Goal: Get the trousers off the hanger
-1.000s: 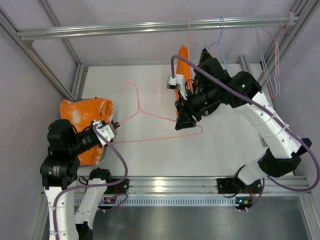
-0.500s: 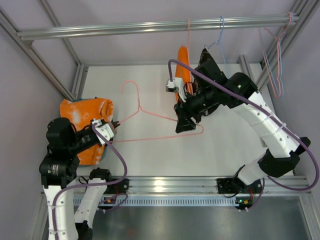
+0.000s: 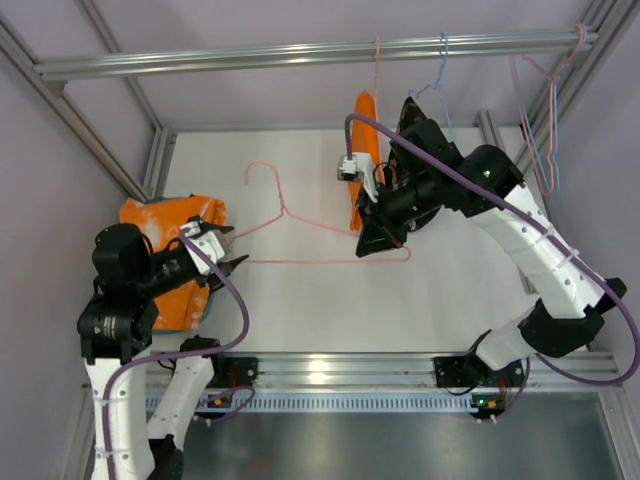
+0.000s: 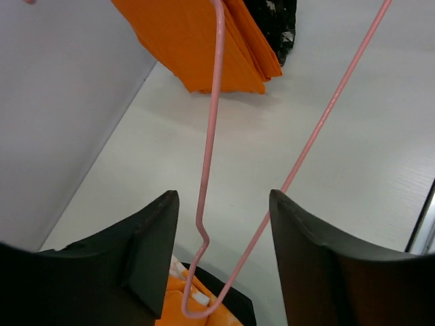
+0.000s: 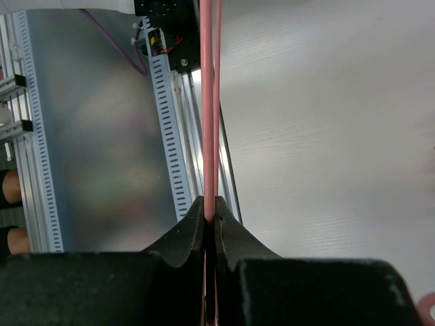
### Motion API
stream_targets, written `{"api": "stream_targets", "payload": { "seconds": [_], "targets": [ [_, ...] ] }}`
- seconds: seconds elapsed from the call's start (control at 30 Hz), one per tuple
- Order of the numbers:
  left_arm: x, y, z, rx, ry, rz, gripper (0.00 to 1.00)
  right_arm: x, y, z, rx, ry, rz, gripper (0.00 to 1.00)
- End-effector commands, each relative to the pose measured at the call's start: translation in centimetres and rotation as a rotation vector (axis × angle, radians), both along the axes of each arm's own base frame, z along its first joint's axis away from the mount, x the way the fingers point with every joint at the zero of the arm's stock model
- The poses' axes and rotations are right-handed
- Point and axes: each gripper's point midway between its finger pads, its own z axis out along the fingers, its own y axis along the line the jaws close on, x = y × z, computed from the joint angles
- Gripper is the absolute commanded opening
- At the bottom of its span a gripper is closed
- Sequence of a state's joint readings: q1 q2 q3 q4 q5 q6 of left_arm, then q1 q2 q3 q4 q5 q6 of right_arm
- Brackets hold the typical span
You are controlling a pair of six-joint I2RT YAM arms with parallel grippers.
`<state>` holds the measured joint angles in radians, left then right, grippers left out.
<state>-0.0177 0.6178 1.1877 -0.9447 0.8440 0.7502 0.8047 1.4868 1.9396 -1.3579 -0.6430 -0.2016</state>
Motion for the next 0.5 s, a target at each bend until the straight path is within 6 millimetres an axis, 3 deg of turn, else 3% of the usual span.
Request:
{"api": "stream_targets", "payload": {
  "seconds": [0.0, 0.03, 0.07, 0.2, 0.3, 0.47],
  "targets": [
    [-0.4, -1.4, 3.5, -0.124, 0.044, -0.044, 0.64, -1.1, -3.1, 2.0, 0.002, 0.005, -0.064, 0.00],
    [-0.3, -1.6, 4.6, -0.156, 0.047, -0.047, 0.79, -0.8, -3.6, 2.4, 0.016, -0.002, -0.086, 0.00],
    [-0.2, -1.9, 5.5, -0.196, 0.066, -0.045, 0.82, -0.6, -3.8, 2.6, 0.025, -0.004, -0.097, 0.00],
    [1.0, -2.6, 10.3, -0.434, 0.225, 0.019, 0.84, -0.8, -5.1, 4.0, 0.074, -0.037, -0.143, 0.00],
    [2.1, -2.8, 12.6, -0.544, 0.309, 0.059, 0.89, -1.2, -6.3, 5.2, 0.120, -0.083, -0.197, 0.00],
    [5.2, -1.5, 12.6, -0.635, 0.366, 0.208, 0.96, -2.0, -9.8, 7.8, 0.195, -0.196, -0.343, 0.00]
  ]
}}
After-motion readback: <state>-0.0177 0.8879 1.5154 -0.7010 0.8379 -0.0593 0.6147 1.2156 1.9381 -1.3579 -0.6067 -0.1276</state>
